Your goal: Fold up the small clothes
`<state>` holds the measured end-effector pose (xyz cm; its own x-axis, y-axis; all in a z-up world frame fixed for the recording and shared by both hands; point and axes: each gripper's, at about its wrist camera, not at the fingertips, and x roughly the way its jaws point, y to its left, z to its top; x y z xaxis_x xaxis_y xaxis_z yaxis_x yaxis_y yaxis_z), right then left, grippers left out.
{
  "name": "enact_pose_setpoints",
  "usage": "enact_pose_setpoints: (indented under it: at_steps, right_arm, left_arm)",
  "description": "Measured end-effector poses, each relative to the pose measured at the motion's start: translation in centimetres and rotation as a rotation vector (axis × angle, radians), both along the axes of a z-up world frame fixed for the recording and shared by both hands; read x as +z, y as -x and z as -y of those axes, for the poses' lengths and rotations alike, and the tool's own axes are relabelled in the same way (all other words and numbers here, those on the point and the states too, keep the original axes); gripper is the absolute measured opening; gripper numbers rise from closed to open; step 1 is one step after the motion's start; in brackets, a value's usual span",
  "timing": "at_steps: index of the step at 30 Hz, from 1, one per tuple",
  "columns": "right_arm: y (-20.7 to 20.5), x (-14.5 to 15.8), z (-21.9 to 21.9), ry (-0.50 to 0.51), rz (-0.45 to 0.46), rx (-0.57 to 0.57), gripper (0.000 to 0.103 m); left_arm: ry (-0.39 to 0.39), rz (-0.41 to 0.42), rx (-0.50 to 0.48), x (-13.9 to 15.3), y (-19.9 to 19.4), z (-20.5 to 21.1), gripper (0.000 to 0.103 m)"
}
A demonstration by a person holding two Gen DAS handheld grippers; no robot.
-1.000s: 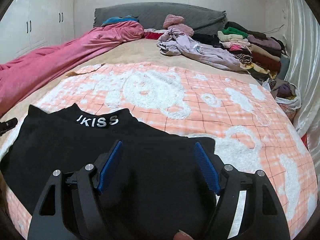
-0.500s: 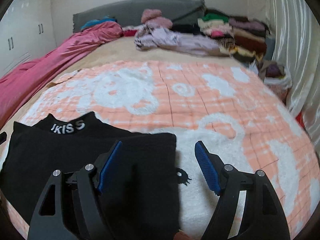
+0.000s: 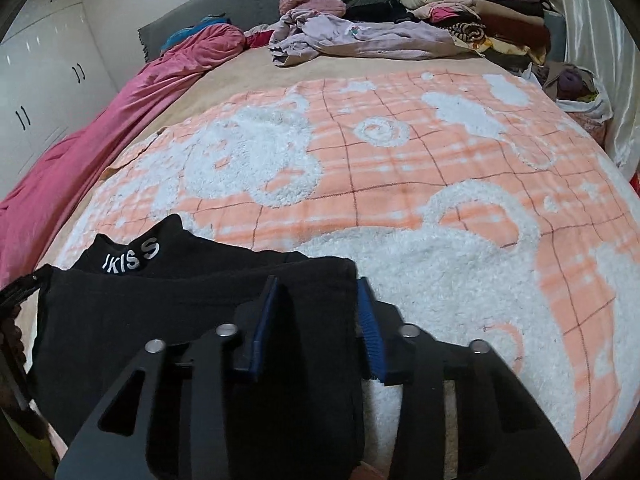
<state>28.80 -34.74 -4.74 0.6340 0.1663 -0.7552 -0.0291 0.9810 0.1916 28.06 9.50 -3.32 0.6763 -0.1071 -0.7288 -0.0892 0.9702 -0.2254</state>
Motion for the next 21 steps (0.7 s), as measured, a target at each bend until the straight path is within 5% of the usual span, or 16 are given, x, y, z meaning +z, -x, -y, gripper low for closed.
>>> enact_pose_setpoints:
  at_steps: [2,12,21]
  right_arm:
    - [0.4,0.3,-0.2,0.009,0.024,-0.004,0.015]
    - [1.2,2.9,-0.4,0.035,0.158,-0.017,0.011]
    - [-1.7,0.3,-0.8,0.089,0.074,-0.041,0.011]
  left_arm:
    - [-0.013,0.037,-0.024,0.1,0.6,0.1,0.013]
    - [-0.016,0.190,-0.072,3.5,2.2,-0.1,0.008]
    - [-0.027,0.058,-0.035,-0.1,-1.0,-0.6,0.006]
